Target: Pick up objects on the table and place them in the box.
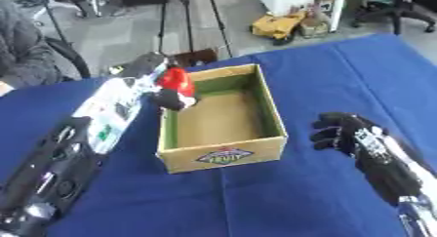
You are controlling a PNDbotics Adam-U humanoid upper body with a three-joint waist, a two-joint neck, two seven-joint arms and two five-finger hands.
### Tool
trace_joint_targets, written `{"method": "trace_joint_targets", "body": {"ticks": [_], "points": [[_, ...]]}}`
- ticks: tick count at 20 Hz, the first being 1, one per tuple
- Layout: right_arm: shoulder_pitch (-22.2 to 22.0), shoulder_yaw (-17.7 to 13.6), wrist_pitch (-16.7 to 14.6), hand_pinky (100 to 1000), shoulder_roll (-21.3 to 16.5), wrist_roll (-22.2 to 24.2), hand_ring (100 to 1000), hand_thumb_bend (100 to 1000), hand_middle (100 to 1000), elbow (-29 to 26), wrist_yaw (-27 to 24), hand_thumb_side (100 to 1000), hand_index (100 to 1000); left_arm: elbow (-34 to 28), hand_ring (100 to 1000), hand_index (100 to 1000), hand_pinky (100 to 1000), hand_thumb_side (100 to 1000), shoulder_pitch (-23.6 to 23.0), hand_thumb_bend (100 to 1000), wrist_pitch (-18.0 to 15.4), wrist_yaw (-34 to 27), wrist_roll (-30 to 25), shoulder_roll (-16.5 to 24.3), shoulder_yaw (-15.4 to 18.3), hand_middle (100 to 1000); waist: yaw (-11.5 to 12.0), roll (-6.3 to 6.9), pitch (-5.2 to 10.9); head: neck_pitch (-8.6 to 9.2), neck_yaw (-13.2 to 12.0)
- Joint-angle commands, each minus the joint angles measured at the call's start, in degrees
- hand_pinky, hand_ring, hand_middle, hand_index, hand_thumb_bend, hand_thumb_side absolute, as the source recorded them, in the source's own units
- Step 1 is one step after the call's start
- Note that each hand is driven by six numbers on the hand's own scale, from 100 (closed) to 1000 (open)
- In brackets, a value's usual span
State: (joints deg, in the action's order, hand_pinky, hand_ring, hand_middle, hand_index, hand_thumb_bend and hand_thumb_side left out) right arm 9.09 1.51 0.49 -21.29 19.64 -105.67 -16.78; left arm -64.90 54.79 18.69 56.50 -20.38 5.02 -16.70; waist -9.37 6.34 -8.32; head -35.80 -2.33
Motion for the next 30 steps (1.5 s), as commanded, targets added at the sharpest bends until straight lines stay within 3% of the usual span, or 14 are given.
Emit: {"method": "trace_joint_targets", "body": {"ticks": [1, 6, 8, 9, 10, 12, 14, 15, 16, 18, 23, 26, 28, 30], "points": [[0.9, 0.2, 0.0, 695, -0.5, 0.5, 705, 117, 703, -1.0, -0.3, 748, 807, 1.1, 424, 717, 253, 277, 1.0, 100, -1.6, 1.1, -0.6, -2.0, -1.1, 552, -0.4, -0.22, 0.51, 0.84, -0.5], [1.0, 0.2, 0.0, 694, -0.6, 0.5, 705, 115, 703, -1.0, -0.1, 750, 807, 5.1, 466, 735, 294, 312, -0.8, 132, -3.2, 2.2, -0.9, -4.2, -1.7, 585, -1.1, 0.09, 0.27, 0.99, -0.6], [1.0, 0.1, 0.1, 694, -0.6, 0.5, 705, 116, 703, -1.0, 0.0, 749, 807, 6.2, 509, 747, 357, 389, -1.2, 339, -3.6, 2.6, -0.7, -4.5, -1.7, 608, -1.0, 0.12, 0.29, 1.00, -0.4], [1.0, 0.1, 0.1, 694, -0.5, 0.5, 705, 116, 703, -1.0, 0.0, 749, 807, 6.5, 509, 747, 357, 389, -1.4, 339, -3.8, 2.6, -0.5, -4.5, -1.6, 608, -0.9, 0.13, 0.31, 0.99, -0.3], [1.0, 0.1, 0.1, 694, -0.5, 0.5, 705, 117, 703, -1.0, 0.0, 749, 807, 6.6, 569, 761, 487, 530, -1.6, 599, -3.9, 2.8, -0.1, -4.5, -1.6, 633, -0.8, 0.12, 0.32, 0.99, -0.2], [1.0, 0.0, 0.1, 694, -0.5, 0.4, 705, 116, 703, -1.0, -0.1, 749, 808, 6.2, 613, 773, 586, 666, -1.8, 841, -4.2, 3.1, 1.3, -4.4, -1.3, 659, -0.6, 0.05, 0.34, 1.00, 0.0], [0.9, 0.0, 0.1, 694, -0.4, 0.4, 705, 116, 703, -1.0, -0.1, 749, 808, 4.9, 636, 778, 658, 743, -1.9, 960, -4.3, 3.6, 3.6, -4.0, -1.0, 666, -0.4, -0.09, 0.35, 0.98, 0.1], [0.9, -0.1, 0.1, 694, -0.4, 0.4, 705, 116, 703, -1.0, -0.1, 749, 808, 4.1, 639, 778, 666, 749, -2.0, 970, -4.3, 3.7, 5.1, -3.8, -0.8, 668, -0.3, -0.16, 0.34, 1.00, 0.1], [0.9, -0.1, 0.1, 694, -0.4, 0.3, 705, 116, 703, -1.0, -0.1, 748, 808, 2.8, 666, 779, 712, 816, -1.9, 1000, -4.2, 3.7, 7.0, -3.5, -0.6, 680, -0.1, -0.23, 0.34, 1.00, 0.2], [0.8, -0.2, 0.0, 694, -0.3, 0.2, 705, 116, 703, -1.0, -0.2, 748, 808, -0.2, 719, 778, 761, 860, -2.1, 1000, -4.1, 3.2, 11.8, -2.8, -0.1, 710, 0.2, -0.39, 0.37, 0.96, 0.4], [0.6, -0.6, -0.1, 694, -0.1, -0.1, 705, 116, 703, -1.0, -0.3, 746, 808, -9.8, 713, 767, 752, 841, -4.2, 1000, -3.7, -2.3, 25.8, -0.2, 0.3, 715, 1.4, -0.84, 0.45, 0.87, 1.3], [0.3, -0.9, -0.1, 694, -0.1, -0.5, 705, 118, 703, -1.0, -0.4, 744, 808, -17.3, 643, 749, 665, 781, -7.0, 828, -3.2, -9.0, 29.6, 3.1, 0.8, 681, 2.6, -1.09, 0.67, 0.60, 2.0], [-0.1, -1.2, -0.1, 694, 0.0, -0.8, 704, 122, 702, -0.9, -0.5, 742, 807, -23.5, 607, 730, 611, 794, -10.5, 704, -3.4, -15.9, 32.1, 5.1, 1.9, 654, 3.9, -1.25, 0.98, 0.11, 2.6], [-0.3, -1.5, 0.0, 694, 0.1, -1.1, 704, 124, 702, -0.8, -0.7, 738, 807, -29.0, 592, 718, 584, 819, -15.1, 636, -4.2, -23.3, 36.5, 6.3, 3.2, 638, 5.4, -1.35, 1.33, -0.50, 3.2]]}}
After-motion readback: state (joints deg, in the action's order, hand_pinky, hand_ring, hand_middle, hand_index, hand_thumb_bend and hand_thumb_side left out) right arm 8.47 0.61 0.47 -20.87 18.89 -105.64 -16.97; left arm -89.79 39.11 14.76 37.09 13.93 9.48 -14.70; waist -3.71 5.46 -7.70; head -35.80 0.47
